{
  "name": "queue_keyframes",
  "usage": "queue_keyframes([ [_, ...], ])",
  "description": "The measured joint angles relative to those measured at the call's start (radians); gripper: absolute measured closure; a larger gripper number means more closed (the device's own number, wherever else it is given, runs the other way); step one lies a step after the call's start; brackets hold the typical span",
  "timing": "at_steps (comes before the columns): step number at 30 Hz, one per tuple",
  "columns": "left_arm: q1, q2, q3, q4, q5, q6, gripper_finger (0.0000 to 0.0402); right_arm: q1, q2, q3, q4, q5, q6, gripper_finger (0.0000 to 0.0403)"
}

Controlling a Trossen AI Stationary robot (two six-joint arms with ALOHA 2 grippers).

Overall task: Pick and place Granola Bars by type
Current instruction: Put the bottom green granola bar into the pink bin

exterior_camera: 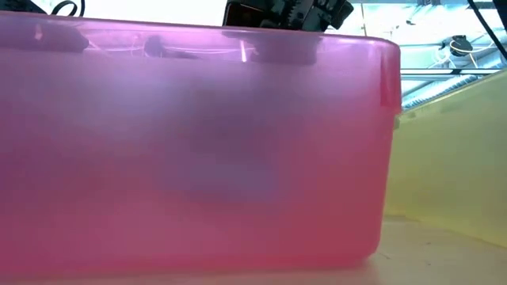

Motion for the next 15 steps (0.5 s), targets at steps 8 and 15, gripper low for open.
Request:
queue_keyframes([
  [8, 0.0, 0.0, 0.0, 0.0, 0.0, 0.0, 0.0371, 0.001, 0.001, 0.0, 0.025, -0.026, -0.015, 0.0397],
  [15, 0.0, 0.0, 0.0, 0.0, 0.0, 0.0, 0.0371, 0.001, 0.001, 0.0, 0.052, -0.025, 0.025, 0.0377],
])
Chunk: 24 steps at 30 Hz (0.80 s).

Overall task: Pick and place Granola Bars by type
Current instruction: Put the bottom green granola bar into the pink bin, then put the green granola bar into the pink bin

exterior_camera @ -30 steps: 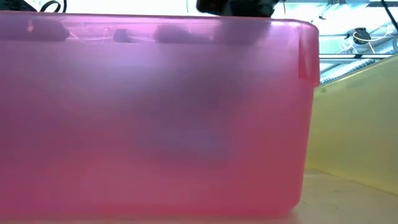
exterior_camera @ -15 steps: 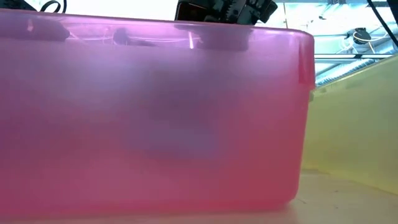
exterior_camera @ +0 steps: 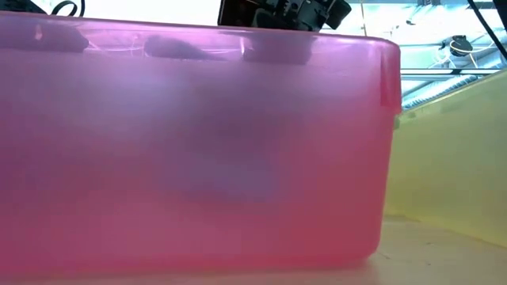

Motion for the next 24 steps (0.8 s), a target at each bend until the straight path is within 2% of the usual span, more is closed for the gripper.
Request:
queue_keyframes([
  [12, 0.0, 0.0, 0.0, 0.0, 0.0, 0.0, 0.0371, -0.006, -0.008, -0.001, 0.044, 0.012, 0.002, 0.0254],
  [15, 0.0, 0.0, 0.0, 0.0, 0.0, 0.0, 0.0371, -0.023, -0.038, -0.001, -0.021, 0.117, -0.048, 0.0243],
  [19, 0.0, 0.0, 0.0, 0.0, 0.0, 0.0, 0.0371, -0.074, -0.105, -0.001, -0.19, 0.334, -0.123, 0.0242],
  [22, 0.0, 0.0, 0.0, 0.0, 0.0, 0.0, 0.0371, -0.145, -0.163, -0.001, -0.273, 0.494, -0.143, 0.0244],
  [24, 0.0, 0.0, 0.0, 0.0, 0.0, 0.0, 0.0371, -0.204, -0.192, -0.001, -0.315, 0.536, -0.144, 0.0245],
])
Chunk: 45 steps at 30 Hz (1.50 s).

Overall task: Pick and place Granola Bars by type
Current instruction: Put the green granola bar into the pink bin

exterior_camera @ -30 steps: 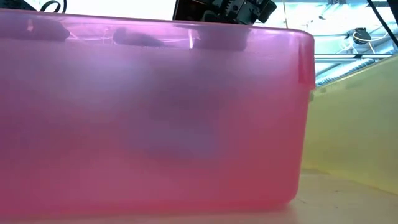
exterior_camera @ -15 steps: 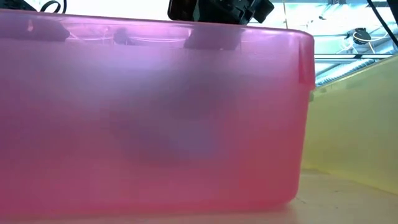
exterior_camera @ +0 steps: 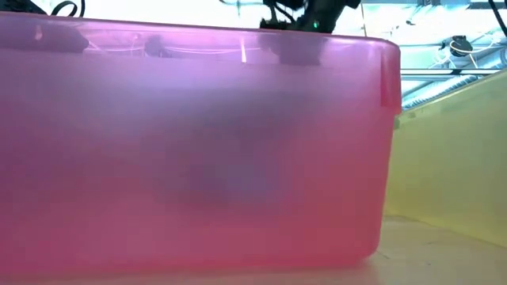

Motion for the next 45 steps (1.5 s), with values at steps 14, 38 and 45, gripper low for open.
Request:
queue_keyframes([
  [14, 0.0, 0.0, 0.0, 0.0, 0.0, 0.0, 0.0371, -0.481, -0.015, -0.082, -0.017, -0.062, 0.048, 0.021],
  [38, 0.0, 0.0, 0.0, 0.0, 0.0, 0.0, 0.0371, -0.61, -0.014, -0.373, 0.14, -0.163, 0.078, 0.0187],
  [45, 0.0, 0.0, 0.0, 0.0, 0.0, 0.0, 0.0371, -0.618, -0.014, -0.383, 0.179, -0.163, 0.083, 0.019],
])
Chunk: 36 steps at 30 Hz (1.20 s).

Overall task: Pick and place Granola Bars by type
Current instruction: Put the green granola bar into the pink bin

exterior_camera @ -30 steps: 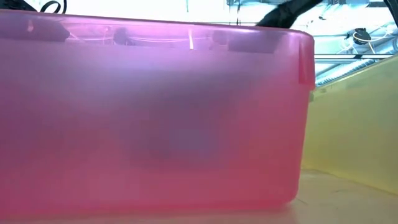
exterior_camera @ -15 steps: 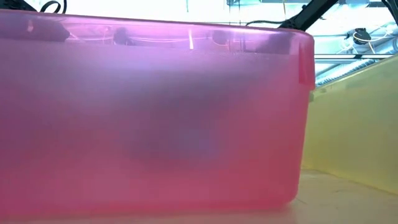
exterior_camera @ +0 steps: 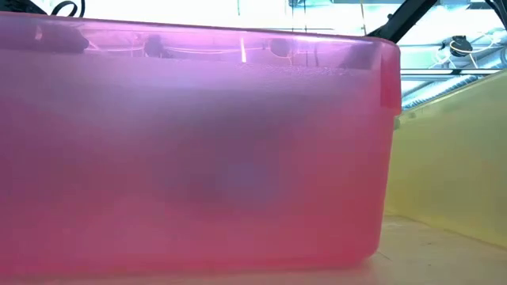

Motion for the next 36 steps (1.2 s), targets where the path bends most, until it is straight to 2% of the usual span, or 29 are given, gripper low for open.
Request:
queue_keyframes([
  [10, 0.0, 0.0, 0.0, 0.0, 0.0, 0.0, 0.0371, 0.001, 0.002, 0.0, 0.001, -0.003, 0.023, 0.019],
  [19, 0.0, 0.0, 0.0, 0.0, 0.0, 0.0, 0.0371, 0.003, 0.074, 0.0, -0.016, -0.014, 0.03, 0.0196],
  [23, 0.0, 0.0, 0.0, 0.0, 0.001, 0.0, 0.0371, 0.008, 0.068, 0.0, -0.001, -0.099, 0.024, 0.0238],
  [26, 0.0, 0.0, 0.0, 0.0, 0.001, 0.0, 0.0371, 0.018, 0.054, 0.0, 0.033, -0.135, 0.022, 0.029],
  [31, 0.0, 0.0, 0.0, 0.0, 0.002, 0.0, 0.0371, 0.032, 0.051, 0.0, 0.075, -0.139, -0.023, 0.0382],
  [36, 0.0, 0.0, 0.0, 0.0, 0.002, 0.0, 0.0371, 0.05, 0.049, 0.0, 0.121, -0.138, -0.039, 0.0394],
])
